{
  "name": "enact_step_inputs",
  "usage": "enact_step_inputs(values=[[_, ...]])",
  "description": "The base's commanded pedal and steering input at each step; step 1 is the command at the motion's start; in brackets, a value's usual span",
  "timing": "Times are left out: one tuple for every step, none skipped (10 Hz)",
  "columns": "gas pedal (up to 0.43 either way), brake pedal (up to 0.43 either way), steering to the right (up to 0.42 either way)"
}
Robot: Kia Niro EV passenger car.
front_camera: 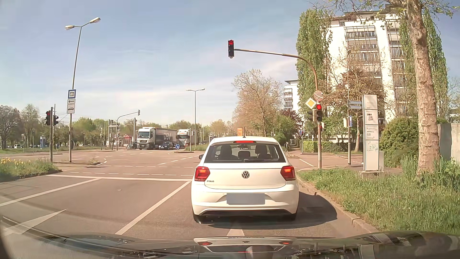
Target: Follow the waypoints while adhering to traffic rules and regulations
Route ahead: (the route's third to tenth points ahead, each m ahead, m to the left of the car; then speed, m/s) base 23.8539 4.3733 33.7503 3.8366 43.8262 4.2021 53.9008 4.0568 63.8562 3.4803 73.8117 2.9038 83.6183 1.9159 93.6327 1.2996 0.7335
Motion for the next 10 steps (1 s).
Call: enact_step_inputs(values=[[0.0,0.165,0.007],[0.0,0.165,0.007],[0.0,0.165,0.007],[0.0,0.159,0.007],[0.0,0.152,0.008],[0.0,0.146,0.008],[0.0,0.146,0.008],[0.0,0.146,0.008],[0.0,0.14,0.008],[0.0,0.14,0.008]])
